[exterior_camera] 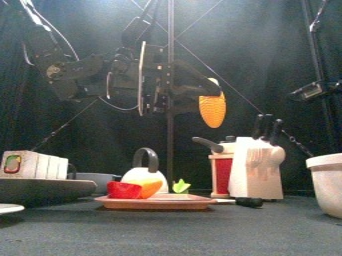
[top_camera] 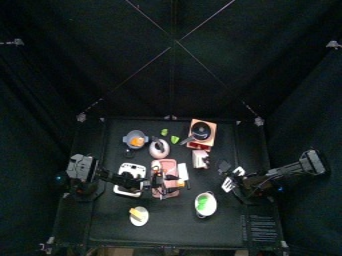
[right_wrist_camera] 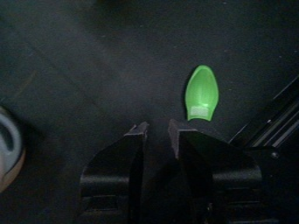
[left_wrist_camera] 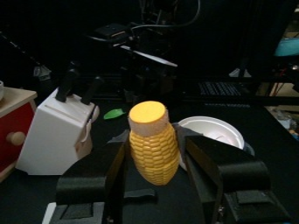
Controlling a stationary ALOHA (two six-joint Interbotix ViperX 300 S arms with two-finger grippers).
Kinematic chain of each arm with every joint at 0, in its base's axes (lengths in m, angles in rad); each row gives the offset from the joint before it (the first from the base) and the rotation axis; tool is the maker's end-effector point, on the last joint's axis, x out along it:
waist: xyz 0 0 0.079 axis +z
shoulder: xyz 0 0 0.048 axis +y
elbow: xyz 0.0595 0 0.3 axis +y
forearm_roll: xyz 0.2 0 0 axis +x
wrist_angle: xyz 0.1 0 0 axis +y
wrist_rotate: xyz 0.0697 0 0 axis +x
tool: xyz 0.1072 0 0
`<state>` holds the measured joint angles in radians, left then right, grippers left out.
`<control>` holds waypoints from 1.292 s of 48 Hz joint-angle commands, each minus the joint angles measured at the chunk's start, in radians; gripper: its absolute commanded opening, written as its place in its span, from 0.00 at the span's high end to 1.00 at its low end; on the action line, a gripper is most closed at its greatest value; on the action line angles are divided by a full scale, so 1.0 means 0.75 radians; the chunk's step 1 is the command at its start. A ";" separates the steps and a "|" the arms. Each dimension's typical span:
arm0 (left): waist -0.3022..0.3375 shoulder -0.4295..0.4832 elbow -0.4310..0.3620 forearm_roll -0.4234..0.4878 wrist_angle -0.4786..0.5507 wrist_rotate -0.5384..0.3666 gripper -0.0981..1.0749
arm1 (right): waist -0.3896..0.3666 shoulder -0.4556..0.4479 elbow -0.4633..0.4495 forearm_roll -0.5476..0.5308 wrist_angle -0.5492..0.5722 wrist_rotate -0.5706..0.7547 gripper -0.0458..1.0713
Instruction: Grab corn husk from table
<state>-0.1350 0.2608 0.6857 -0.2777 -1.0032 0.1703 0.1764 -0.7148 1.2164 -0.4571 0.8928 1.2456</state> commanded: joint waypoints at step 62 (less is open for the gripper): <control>0.010 -0.027 -0.002 -0.027 0.000 0.000 0.34 | -0.303 0.344 -0.047 -0.117 -0.157 0.008 0.34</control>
<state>-0.1289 0.2608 0.6918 -0.2961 -1.0002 0.1703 -0.0399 -0.4571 1.1934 -0.5476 0.7793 1.2502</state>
